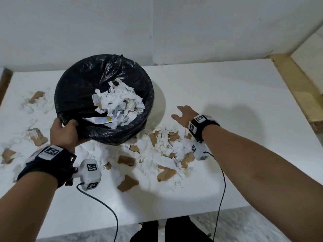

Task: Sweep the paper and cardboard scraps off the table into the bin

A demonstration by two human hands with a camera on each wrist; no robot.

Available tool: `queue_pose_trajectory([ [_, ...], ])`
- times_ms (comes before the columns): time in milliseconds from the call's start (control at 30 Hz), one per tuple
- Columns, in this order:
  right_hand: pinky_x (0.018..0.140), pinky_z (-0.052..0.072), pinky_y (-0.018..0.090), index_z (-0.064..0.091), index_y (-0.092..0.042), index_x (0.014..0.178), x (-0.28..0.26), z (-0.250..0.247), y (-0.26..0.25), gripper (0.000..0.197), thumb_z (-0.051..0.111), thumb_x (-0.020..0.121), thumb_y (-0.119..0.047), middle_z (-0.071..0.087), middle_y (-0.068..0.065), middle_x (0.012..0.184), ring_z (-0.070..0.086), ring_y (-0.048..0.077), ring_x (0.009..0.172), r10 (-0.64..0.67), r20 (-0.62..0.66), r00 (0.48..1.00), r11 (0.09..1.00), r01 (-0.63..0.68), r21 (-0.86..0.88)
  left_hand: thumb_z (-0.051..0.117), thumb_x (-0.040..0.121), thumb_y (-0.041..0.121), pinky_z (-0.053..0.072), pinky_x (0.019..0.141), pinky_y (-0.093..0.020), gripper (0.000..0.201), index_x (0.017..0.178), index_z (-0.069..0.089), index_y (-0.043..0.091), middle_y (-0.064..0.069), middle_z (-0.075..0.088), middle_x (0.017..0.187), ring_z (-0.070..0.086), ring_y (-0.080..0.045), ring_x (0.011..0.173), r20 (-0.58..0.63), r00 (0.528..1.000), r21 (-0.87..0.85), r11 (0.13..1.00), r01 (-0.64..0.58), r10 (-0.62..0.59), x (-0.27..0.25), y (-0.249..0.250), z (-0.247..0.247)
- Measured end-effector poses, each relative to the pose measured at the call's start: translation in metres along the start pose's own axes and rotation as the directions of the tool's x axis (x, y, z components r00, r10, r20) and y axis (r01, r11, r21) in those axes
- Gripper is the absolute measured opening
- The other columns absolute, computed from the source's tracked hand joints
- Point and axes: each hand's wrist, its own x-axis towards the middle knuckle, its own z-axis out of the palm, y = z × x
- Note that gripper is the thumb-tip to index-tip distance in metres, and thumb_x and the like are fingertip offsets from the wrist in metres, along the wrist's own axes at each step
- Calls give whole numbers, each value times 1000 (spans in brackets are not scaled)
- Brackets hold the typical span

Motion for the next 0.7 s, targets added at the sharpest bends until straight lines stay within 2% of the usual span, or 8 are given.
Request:
queue_pose_trajectory([
  [167, 122, 9, 45, 12, -28, 158, -18, 8, 2, 75, 34, 96, -65, -6, -1, 165, 5, 24, 153, 22, 177, 984, 996, -6, -88, 47, 102, 3, 59, 42, -29, 20, 118, 51, 15, -8, 62, 97, 65, -24, 76, 16, 1000, -18, 1000, -3, 3, -1, -3, 10],
  [233, 122, 10, 43, 14, -25, 158, -34, 16, 1, 74, 33, 97, -63, -5, 1, 166, 7, 24, 152, -7, 202, 979, 994, 28, -103, 47, 102, 5, 63, 49, -34, 21, 119, 51, 15, -11, 64, 102, 66, -25, 78, 21, 1000, -13, 1000, 10, -10, 1, -2, 11],
  [300, 122, 16, 44, 19, -25, 157, -49, 31, -2, 73, 33, 97, -64, 3, 3, 166, 15, 26, 151, -54, 212, 976, 987, 84, -136, 48, 101, 6, 67, 61, -42, 23, 121, 53, 16, -15, 64, 115, 67, -25, 80, 13, 1000, 12, 1000, 24, -24, 4, -6, 7],
  [333, 121, 19, 44, 24, -25, 156, -66, 52, -13, 71, 35, 97, -63, 11, 4, 165, 20, 27, 150, -79, 261, 962, 981, 122, -151, 48, 101, 6, 67, 61, -43, 23, 121, 53, 17, -16, 63, 118, 68, -25, 81, -14, 999, 33, 998, 49, -49, -1, -19, -16],
  [433, 116, 30, 42, 44, -25, 147, -72, 58, -14, 57, 45, 97, -53, 36, 5, 156, 37, 27, 141, -155, 180, 971, 983, 170, -69, 48, 101, 5, 66, 62, -44, 22, 120, 53, 16, -16, 62, 118, 67, -24, 80, -14, 999, 22, 999, 49, -49, 1, -19, -17],
  [533, 112, 35, 40, 59, -23, 134, -58, 36, -7, 40, 48, 99, -40, 48, 7, 146, 46, 26, 133, -165, 7, 986, 986, 165, -13, 47, 99, 5, 63, 48, -34, 24, 119, 54, 17, -15, 63, 114, 68, -24, 78, -3, 1000, 8, 1000, 18, -18, 6, -9, -14],
  [633, 114, 32, 40, 45, -25, 144, -42, 19, 14, 51, 47, 97, -44, 34, 8, 155, 38, 27, 140, -37, -88, 995, 999, 35, -22, 47, 100, 5, 60, 44, -30, 23, 119, 53, 17, -9, 64, 100, 67, -23, 77, 16, 1000, -4, 1000, 6, -6, 4, -7, -7],
  [700, 118, 25, 42, 27, -22, 153, -41, 15, 29, 61, 41, 100, -47, 17, 9, 162, 24, 28, 147, 57, 18, 998, 992, -54, -115, 46, 101, 4, 59, 43, -29, 22, 119, 52, 16, -4, 62, 93, 66, -22, 75, 25, 1000, -16, 1000, 5, -5, 0, -7, -2],
])
